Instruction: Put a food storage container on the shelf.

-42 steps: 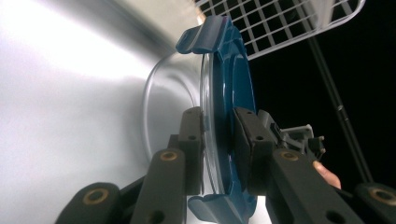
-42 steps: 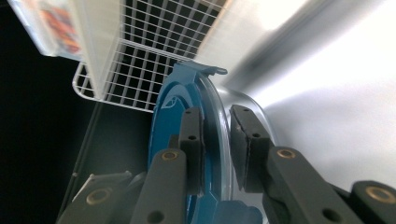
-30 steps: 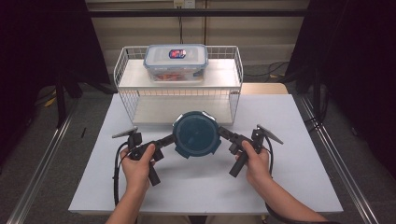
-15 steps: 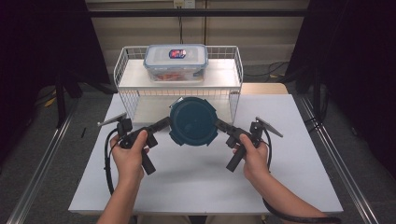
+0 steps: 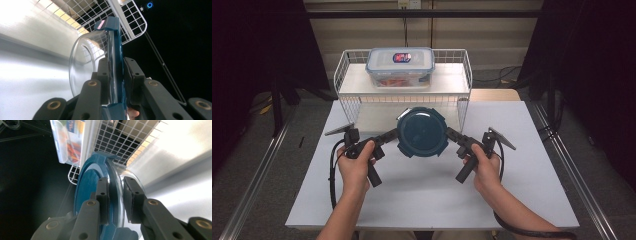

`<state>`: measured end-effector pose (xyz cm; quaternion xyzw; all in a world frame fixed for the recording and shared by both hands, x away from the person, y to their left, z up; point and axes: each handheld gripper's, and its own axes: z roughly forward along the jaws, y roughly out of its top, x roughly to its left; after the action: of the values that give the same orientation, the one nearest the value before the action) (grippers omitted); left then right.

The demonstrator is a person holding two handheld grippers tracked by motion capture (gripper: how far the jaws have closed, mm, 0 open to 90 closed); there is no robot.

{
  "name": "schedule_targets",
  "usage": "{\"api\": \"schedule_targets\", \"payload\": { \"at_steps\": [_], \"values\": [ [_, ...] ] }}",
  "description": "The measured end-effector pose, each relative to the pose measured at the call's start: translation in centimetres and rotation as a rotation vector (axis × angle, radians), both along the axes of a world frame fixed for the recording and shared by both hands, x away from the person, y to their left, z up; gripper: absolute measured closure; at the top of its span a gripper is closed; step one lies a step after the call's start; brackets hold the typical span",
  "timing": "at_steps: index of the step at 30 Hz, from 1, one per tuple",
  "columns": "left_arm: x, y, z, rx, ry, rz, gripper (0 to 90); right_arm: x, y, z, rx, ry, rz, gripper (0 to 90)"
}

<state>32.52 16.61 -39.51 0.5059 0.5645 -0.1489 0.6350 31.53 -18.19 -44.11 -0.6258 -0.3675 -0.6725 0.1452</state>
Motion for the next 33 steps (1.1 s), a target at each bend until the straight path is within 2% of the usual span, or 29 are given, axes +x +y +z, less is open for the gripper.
{"api": "schedule_targets", "payload": {
  "at_steps": [5, 8, 9, 11, 13, 14, 15, 16, 18, 19, 21, 22, 23, 24, 25, 26, 27, 28, 32, 33],
  "values": [
    [-0.2, 0.4, 1.4, -0.002, -0.037, -0.012, 76.7, -0.1, 0.2, 1.4, 0.01, -0.027, 0.009, 75.3],
    [-0.2, 0.5, 2.2, -0.021, -0.051, -0.013, 76.8, 0.1, 0.2, 2.0, 0.006, -0.048, 0.0, 75.3],
    [-0.2, 0.5, 3.0, -0.027, -0.065, -0.02, 76.7, 0.3, 0.3, 3.0, 0.015, -0.058, 0.001, 75.3],
    [-0.2, 0.5, 3.9, -0.034, -0.081, -0.019, 76.8, 0.4, 0.3, 3.9, 0.015, -0.074, 0.001, 75.3],
    [-0.1, 0.7, 4.3, -0.024, -0.088, -0.025, 76.8, 0.5, 0.4, 4.2, 0.014, -0.086, 0.001, 75.3],
    [-0.1, 0.6, 5.2, -0.048, -0.103, -0.024, 76.9, 0.6, 0.4, 5.1, 0.023, -0.094, 0.0, 75.3],
    [0.0, 0.7, 5.7, -0.039, -0.107, -0.029, 76.9, 0.7, 0.4, 5.6, 0.029, -0.104, -0.003, 75.3],
    [0.1, 0.6, 6.1, -0.048, -0.116, -0.023, 76.9, 0.8, 0.4, 6.0, 0.026, -0.108, 0.0, 75.3],
    [0.4, 0.6, 7.0, -0.045, -0.128, -0.026, 76.9, 1.1, 0.4, 6.8, 0.031, -0.128, -0.009, 75.4],
    [0.4, 0.6, 7.0, -0.045, -0.128, -0.026, 76.9, 1.1, 0.4, 6.8, 0.031, -0.128, -0.009, 75.4],
    [0.7, 0.6, 7.9, -0.047, -0.147, -0.029, 77.0, 1.3, 0.5, 7.5, 0.044, -0.139, -0.019, 75.3],
    [0.8, 0.6, 8.3, -0.057, -0.149, -0.029, 77.1, 1.6, 0.4, 8.4, 0.038, -0.15, -0.014, 75.3],
    [0.9, 0.6, 8.7, -0.063, -0.152, -0.031, 77.1, 1.6, 0.4, 8.4, 0.038, -0.15, -0.014, 75.3],
    [1.2, 0.6, 9.4, -0.061, -0.167, -0.031, 77.1, 1.9, 0.4, 9.2, 0.038, -0.161, -0.014, 75.3],
    [1.2, 0.6, 9.4, -0.061, -0.167, -0.031, 77.1, 1.9, 0.4, 9.2, 0.038, -0.161, -0.014, 75.3],
    [1.4, 0.5, 9.7, -0.063, -0.169, -0.03, 77.2, 2.3, 0.4, 9.9, 0.04, -0.173, -0.022, 75.3],
    [1.6, 0.6, 10.1, -0.061, -0.174, -0.034, 77.2, 2.3, 0.4, 9.9, 0.04, -0.173, -0.022, 75.3],
    [1.9, 0.5, 10.6, -0.063, -0.187, -0.037, 77.1, 2.6, 0.4, 10.5, 0.044, -0.181, -0.021, 75.3],
    [2.5, 0.5, 11.5, -0.077, -0.187, -0.036, 77.2, 3.2, 0.4, 11.4, 0.05, -0.195, -0.034, 75.3],
    [2.8, 0.5, 12.0, -0.075, -0.197, -0.036, 77.1, 3.6, 0.5, 12.0, 0.047, -0.199, -0.028, 75.3]
  ]
}}
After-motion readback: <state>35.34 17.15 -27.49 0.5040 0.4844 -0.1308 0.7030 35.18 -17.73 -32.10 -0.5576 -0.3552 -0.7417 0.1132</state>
